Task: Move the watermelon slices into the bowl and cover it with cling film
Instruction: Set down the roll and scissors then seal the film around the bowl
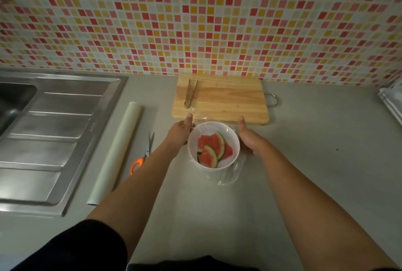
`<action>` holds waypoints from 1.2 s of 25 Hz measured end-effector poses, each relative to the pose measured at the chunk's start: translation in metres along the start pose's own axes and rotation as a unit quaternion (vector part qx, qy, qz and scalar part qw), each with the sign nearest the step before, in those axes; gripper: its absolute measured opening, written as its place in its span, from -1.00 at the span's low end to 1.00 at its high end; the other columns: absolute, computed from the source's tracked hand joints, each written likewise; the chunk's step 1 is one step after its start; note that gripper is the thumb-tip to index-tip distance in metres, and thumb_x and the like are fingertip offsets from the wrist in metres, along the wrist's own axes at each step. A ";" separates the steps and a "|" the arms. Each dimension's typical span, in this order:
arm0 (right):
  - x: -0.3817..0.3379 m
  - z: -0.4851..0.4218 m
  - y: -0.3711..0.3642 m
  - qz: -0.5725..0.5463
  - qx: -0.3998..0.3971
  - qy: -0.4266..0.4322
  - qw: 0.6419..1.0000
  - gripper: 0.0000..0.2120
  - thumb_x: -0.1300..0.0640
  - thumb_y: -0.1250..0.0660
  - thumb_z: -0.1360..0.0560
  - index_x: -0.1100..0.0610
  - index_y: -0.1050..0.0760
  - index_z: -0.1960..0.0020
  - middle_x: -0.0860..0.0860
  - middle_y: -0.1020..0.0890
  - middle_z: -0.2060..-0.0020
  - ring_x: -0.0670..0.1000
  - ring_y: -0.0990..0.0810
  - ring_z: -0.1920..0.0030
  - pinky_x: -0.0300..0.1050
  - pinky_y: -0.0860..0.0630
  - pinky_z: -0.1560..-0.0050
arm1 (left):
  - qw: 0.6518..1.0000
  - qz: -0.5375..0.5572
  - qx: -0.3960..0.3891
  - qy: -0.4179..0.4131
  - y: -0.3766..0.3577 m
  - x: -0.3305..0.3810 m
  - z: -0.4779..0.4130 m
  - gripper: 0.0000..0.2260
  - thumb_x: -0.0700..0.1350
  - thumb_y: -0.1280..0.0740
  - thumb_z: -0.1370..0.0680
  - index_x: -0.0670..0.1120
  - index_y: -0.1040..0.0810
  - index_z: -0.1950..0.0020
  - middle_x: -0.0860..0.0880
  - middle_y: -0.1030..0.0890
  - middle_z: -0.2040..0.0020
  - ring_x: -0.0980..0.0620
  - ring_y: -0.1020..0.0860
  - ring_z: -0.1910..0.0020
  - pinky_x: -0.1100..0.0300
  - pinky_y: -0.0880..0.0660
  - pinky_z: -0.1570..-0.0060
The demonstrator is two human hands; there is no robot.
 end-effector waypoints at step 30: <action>-0.041 -0.022 0.013 -0.217 0.086 0.147 0.961 -0.83 0.06 -0.17 -0.54 0.00 -0.40 0.22 -0.07 -0.48 0.30 -0.10 -0.37 0.36 -0.21 -0.30 0.32 | 0.984 -0.120 0.115 -0.064 0.027 0.014 -0.004 -0.73 0.06 -0.31 -0.50 -0.10 -0.52 0.27 -0.01 -0.60 0.40 0.00 -0.57 0.33 0.14 -0.52 0.18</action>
Point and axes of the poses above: each hand's wrist, its own z-axis away from the middle knuckle, its own y-axis out of the back of the hand, x = y × z, the point moved 9 cm from there along -z, towards the middle knuckle
